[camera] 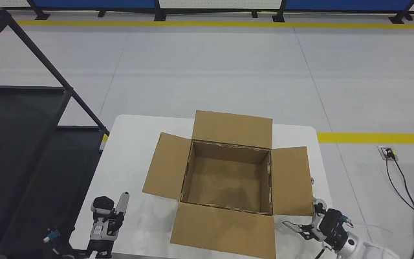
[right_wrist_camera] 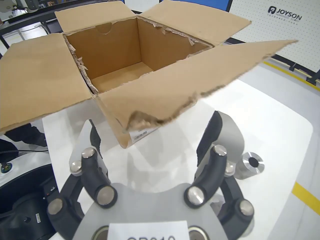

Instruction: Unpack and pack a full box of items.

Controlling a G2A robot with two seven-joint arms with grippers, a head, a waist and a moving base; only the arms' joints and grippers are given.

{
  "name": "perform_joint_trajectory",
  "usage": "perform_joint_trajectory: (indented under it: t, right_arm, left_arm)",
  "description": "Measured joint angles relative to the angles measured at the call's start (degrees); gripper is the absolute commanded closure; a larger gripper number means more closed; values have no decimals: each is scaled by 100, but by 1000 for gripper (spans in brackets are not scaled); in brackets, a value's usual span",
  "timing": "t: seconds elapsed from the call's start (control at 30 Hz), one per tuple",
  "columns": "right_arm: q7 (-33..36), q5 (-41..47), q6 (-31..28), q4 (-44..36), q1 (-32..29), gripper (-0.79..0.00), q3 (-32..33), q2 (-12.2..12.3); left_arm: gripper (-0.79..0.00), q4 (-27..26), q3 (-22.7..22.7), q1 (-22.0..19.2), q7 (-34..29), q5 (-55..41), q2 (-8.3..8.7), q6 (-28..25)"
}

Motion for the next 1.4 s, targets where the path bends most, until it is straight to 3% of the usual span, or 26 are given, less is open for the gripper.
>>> perform_joint_trajectory:
  t: [0.17, 0.57, 0.93, 1.4]
  right_arm:
    - [484, 292, 110, -42, 274, 0, -275, -57]
    - [806, 446, -24, -45, 588, 0, -625, -122]
    - [847, 298, -230, -132, 714, 0, -917, -160]
    - [875, 275, 131, -42, 1041, -9, -1426, -289]
  left_arm:
    - [-785, 0, 0, 0, 0, 0, 0, 0]
    - [-785, 0, 0, 0, 0, 0, 0, 0]
    - [-785, 0, 0, 0, 0, 0, 0, 0]
    - [-785, 0, 0, 0, 0, 0, 0, 0]
